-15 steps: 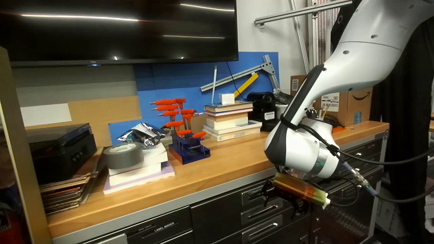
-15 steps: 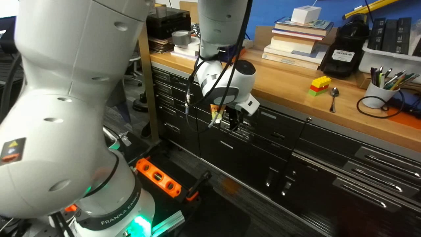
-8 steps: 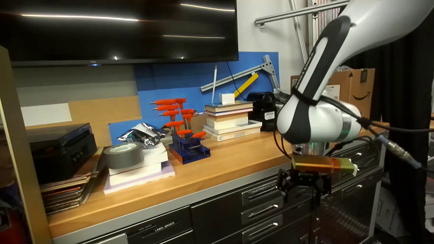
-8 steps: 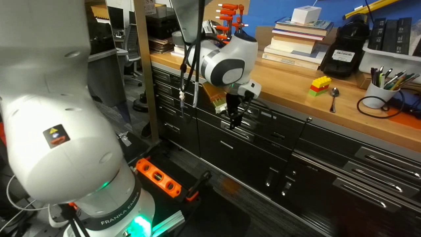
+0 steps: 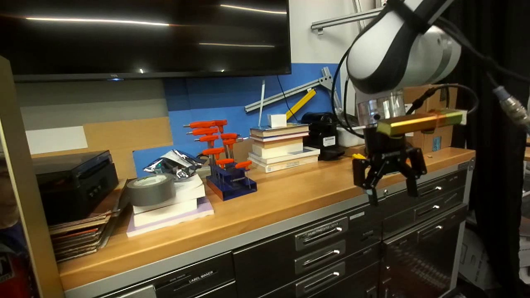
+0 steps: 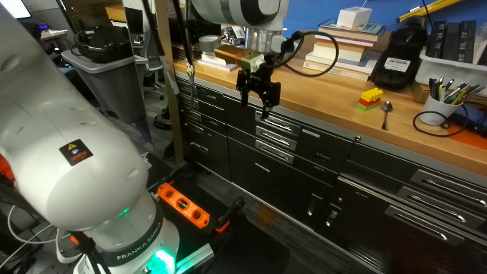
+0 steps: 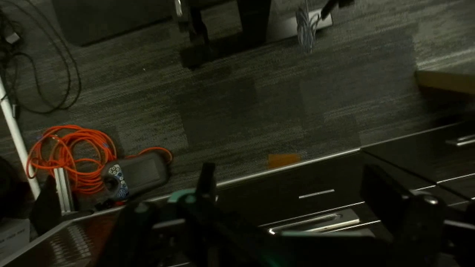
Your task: Pick up the black objects and put them in the open drawer and close it
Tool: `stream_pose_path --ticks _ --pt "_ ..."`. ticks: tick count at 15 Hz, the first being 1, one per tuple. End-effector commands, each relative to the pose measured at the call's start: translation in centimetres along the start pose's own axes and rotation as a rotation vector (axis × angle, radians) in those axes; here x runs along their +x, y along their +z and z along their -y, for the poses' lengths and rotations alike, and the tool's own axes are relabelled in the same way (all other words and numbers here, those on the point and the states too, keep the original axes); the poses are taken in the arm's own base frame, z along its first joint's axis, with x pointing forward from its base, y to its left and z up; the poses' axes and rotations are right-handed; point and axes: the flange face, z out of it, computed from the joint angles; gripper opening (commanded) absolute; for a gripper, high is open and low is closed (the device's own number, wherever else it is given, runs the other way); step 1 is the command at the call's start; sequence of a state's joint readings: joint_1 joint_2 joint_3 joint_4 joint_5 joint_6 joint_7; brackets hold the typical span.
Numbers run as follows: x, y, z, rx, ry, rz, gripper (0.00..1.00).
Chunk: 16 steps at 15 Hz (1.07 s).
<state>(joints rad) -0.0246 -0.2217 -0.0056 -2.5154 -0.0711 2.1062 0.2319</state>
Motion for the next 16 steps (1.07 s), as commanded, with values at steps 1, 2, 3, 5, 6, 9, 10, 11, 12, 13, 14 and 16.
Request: stream_pose_path --ticks 1,2,3,5,6,9,10,11,12,13,14,16 --pt "-5.3 -5.1 -1.1 -0.024 -0.055 0.035 1.00" --pt "-6.8 -6.0 -1.4 -0.026 -0.050 0.050 1.00" --pt "-8.3 -6.8 -1.7 -0.029 -0.045 0.065 1.00" --pt "-11.2 -7.8 -2.4 -0.026 -0.033 0.076 1.00" --pt "-12.4 -8.1 -2.6 -0.029 -0.035 0.077 1.00" --pt "-15.8 -8.5 -3.1 -0.044 -0.047 0.033 1.00" --pt "-16.7 -8.6 -3.3 -0.042 -0.065 -0.003 1.00" --pt "-17.4 -8.5 -3.4 -0.043 -0.078 -0.030 1.00" --pt "-18.0 -8.4 -3.5 -0.056 -0.109 -0.063 1.00" --pt "-18.4 -8.4 -3.7 -0.068 -0.133 -0.090 1.00" --pt "-18.7 -8.5 -3.9 -0.072 -0.157 -0.120 1.00" --pt "-18.7 -10.4 -4.3 -0.059 -0.167 -0.175 1.00"
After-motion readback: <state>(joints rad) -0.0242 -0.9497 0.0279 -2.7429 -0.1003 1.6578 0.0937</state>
